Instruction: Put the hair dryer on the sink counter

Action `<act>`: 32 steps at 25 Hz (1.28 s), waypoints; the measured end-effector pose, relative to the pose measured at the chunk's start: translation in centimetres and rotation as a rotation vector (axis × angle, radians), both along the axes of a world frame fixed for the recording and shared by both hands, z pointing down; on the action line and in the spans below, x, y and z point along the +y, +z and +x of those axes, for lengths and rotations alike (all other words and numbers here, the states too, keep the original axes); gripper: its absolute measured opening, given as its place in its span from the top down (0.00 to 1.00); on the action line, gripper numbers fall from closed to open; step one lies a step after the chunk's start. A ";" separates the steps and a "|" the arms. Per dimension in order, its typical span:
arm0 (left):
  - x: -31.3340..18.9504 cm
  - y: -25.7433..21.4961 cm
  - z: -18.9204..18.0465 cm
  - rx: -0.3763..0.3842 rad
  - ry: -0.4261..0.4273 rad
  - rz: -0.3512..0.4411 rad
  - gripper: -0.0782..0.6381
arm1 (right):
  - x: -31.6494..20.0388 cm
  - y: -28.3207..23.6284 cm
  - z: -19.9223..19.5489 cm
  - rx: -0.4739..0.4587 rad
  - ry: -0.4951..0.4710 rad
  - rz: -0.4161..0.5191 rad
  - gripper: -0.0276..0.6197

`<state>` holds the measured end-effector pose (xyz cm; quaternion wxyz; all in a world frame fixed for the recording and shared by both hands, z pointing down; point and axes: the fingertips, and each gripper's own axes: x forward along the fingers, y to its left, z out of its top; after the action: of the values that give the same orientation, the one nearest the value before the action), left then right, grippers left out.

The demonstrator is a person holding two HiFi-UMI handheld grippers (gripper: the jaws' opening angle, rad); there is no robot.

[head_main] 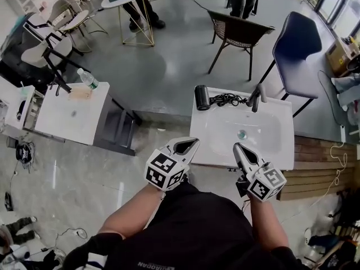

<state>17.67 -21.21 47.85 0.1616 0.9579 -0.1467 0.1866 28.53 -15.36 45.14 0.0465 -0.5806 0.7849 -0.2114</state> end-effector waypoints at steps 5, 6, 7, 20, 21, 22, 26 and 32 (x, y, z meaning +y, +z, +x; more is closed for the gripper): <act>5.1 0.3 0.4 -0.015 -0.021 -0.013 0.89 | 4.7 0.8 0.4 0.032 -0.029 -0.019 0.95; 6.1 0.5 0.4 -0.019 -0.024 -0.015 0.89 | 5.6 1.2 0.3 0.034 -0.036 -0.024 0.95; 7.0 0.7 0.3 -0.022 -0.029 -0.017 0.89 | 6.4 1.5 0.2 0.035 -0.043 -0.027 0.95; 14.7 0.8 -1.9 -0.022 -0.138 -0.008 0.89 | 13.5 2.9 -1.6 0.050 -0.144 -0.026 0.95; 15.0 1.0 -2.2 -0.026 -0.141 -0.009 0.89 | 13.6 2.9 -1.8 0.053 -0.147 -0.024 0.95; 15.1 1.1 -2.5 -0.030 -0.142 -0.011 0.89 | 13.8 2.8 -2.0 0.055 -0.149 -0.023 0.95; 14.8 0.7 -3.1 -0.035 -0.125 -0.004 0.89 | 13.9 2.2 -2.6 0.070 -0.136 -0.023 0.95; 13.0 -0.9 -3.0 -0.033 -0.047 0.030 0.89 | 12.9 1.8 -3.4 0.084 -0.084 -0.030 0.95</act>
<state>14.62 -8.17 46.98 0.1489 0.9532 -0.1749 0.1964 25.14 -2.49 46.95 -0.0041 -0.5563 0.8065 -0.2003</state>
